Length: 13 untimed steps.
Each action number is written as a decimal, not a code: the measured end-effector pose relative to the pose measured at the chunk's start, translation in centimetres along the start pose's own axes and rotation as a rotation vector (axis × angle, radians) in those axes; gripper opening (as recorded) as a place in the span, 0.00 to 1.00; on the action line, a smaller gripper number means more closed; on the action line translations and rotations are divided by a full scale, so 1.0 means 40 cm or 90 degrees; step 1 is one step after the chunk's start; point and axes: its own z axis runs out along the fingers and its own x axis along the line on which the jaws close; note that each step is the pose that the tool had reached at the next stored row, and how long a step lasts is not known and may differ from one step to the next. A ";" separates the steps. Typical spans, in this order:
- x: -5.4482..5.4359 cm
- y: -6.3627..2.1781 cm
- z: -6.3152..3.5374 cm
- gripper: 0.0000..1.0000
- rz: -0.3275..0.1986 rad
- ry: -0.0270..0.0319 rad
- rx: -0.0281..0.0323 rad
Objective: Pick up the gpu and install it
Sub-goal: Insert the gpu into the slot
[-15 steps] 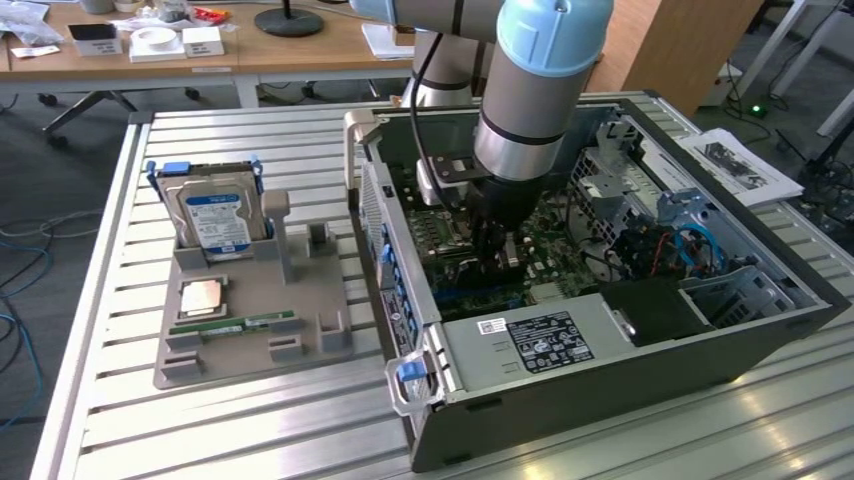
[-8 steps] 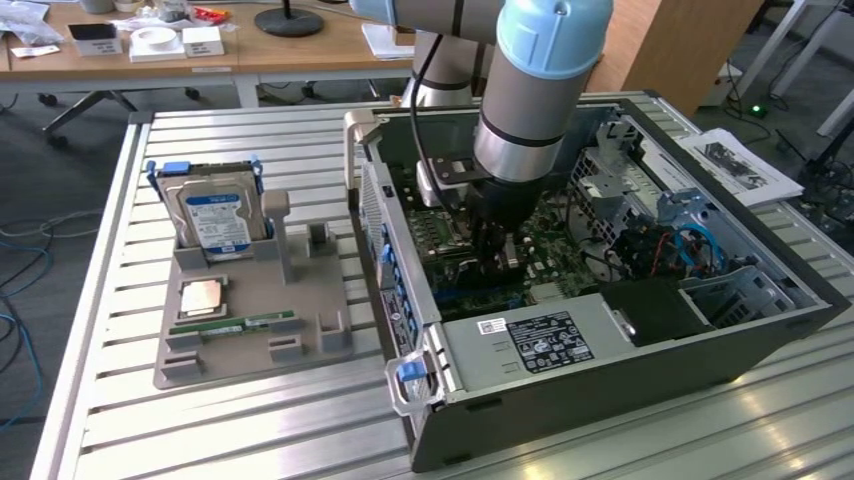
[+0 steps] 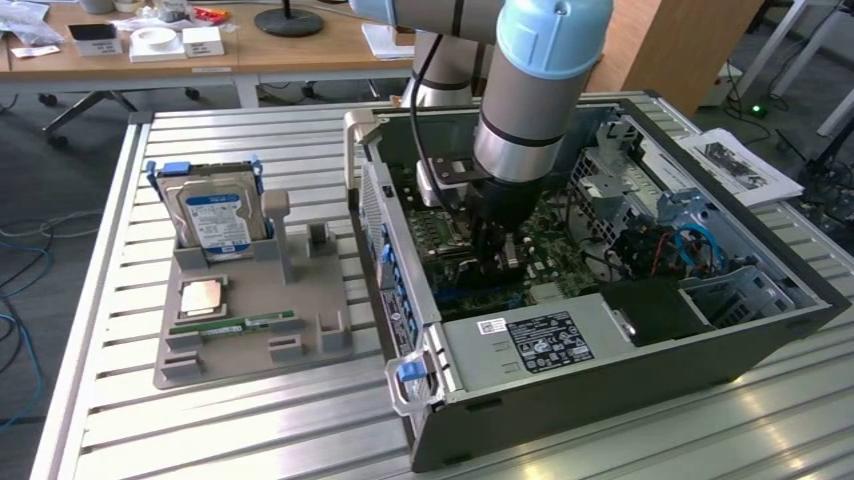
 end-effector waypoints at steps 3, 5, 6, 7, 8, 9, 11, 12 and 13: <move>0.000 0.000 0.000 0.33 0.000 -0.0003 0.0000; 0.000 0.000 0.000 0.33 0.000 -0.0001 0.0000; 0.000 0.000 0.000 0.40 0.000 -0.0001 0.0000; 0.000 0.000 -0.001 0.40 0.000 0.0000 -0.0001; 0.000 0.000 -0.003 0.40 0.000 0.0002 -0.0002; 0.000 0.000 -0.007 0.40 0.000 0.0000 -0.0001; -0.001 -0.001 -0.019 0.40 0.000 0.0000 -0.0001; -0.001 -0.001 -0.028 0.40 0.000 -0.0001 0.0000; -0.002 -0.001 -0.036 0.40 0.000 -0.0001 0.0000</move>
